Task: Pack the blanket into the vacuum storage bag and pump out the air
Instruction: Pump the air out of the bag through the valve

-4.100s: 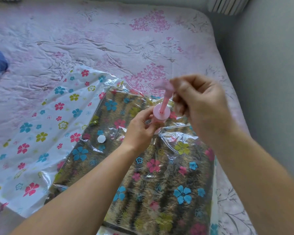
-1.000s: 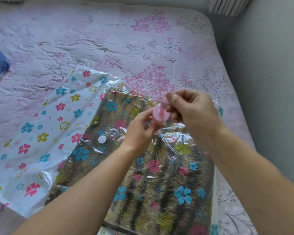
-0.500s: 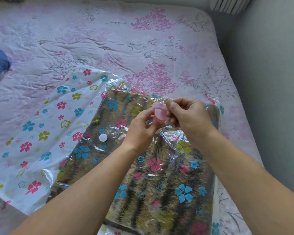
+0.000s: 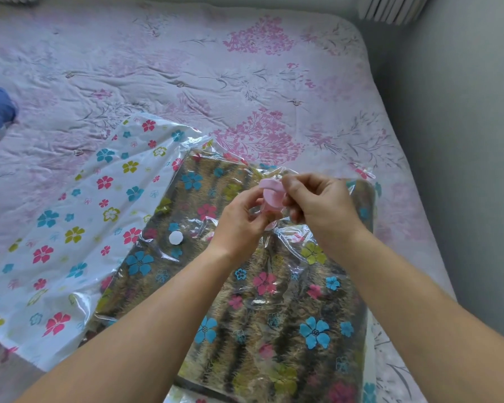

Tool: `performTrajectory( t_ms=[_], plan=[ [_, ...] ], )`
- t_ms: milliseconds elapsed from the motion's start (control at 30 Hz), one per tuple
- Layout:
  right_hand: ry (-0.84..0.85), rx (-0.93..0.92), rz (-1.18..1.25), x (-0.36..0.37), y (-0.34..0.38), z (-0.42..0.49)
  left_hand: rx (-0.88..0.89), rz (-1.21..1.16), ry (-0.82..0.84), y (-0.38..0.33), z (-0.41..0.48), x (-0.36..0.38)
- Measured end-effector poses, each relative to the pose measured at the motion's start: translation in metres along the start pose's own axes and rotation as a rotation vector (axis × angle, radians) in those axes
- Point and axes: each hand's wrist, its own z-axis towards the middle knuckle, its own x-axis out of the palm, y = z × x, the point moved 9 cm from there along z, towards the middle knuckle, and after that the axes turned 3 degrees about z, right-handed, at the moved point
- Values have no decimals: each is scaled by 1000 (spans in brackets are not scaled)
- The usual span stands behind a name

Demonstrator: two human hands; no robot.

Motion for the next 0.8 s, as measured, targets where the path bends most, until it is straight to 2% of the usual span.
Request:
performTrajectory(
  t_ms=[67,133,300,367,500,600,700,800],
  plan=[
    [7,3,-30,0,3,2,-3,15,6,1,0,1],
    [41,-84,4,2,30,-1,-3,0,7,2,0,0],
    [242,-375,295,10,121,-18,-3,17,4,3,1,-1],
    [229,-355,314,9,114,-15,-9,13,8,1,1,0],
    [24,-122,53,5,34,-2,-21,-9,-6,1,0,0],
    [-14,15,-58,2,1,3,-51,0,-9,5,0,-1],
    [50,-78,-33,7,29,2,-50,-13,1,3,0,0],
    [145,-286,188,10,90,-9,-37,10,7,2,0,-1]
  ],
)
